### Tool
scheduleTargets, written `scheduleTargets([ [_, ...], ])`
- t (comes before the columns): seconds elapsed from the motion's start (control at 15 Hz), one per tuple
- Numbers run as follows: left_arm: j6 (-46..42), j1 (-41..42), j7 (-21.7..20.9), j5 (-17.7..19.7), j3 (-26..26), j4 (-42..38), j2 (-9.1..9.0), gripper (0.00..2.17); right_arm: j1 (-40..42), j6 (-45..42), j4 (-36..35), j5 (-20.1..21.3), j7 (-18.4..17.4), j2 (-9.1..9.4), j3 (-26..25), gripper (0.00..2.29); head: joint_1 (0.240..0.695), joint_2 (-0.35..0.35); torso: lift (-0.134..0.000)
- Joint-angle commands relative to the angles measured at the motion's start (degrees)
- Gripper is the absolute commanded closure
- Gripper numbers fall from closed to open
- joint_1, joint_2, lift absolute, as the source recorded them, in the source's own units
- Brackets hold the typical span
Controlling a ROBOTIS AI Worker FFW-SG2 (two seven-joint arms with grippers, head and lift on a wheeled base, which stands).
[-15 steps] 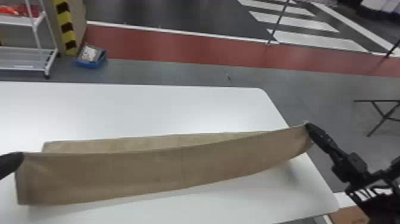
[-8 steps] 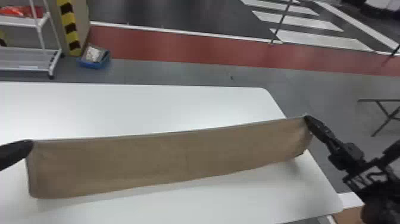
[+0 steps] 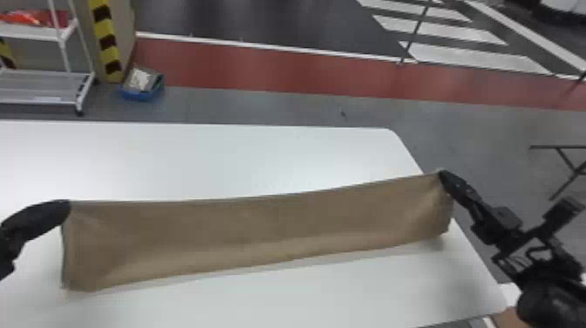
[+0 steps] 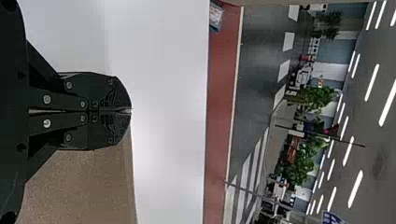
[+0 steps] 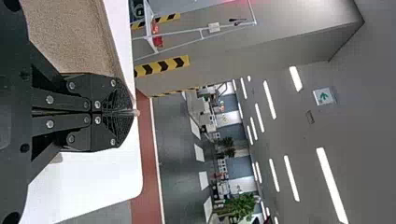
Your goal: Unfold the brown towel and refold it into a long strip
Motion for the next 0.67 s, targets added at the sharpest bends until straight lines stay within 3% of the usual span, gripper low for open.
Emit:
scheduleTargets([
  [0.0, -0.1, -1.17, 0.16, -0.37, -1.27, 1.62, 0.01, 1.45, -0.02, -1.8, 0.88, 1.54, -1.51, -0.09, 0.02, 1.49, 0.695, -0.26, -0.123],
  [0.6, -0.63, -7.85, 1.04, -2.65, -6.02, 9.8, 0.01, 1.45, -6.0, -7.08, 9.23, 8.57, -5.03, -0.7, 3.62, 1.49, 0.695, -0.283, -0.123],
])
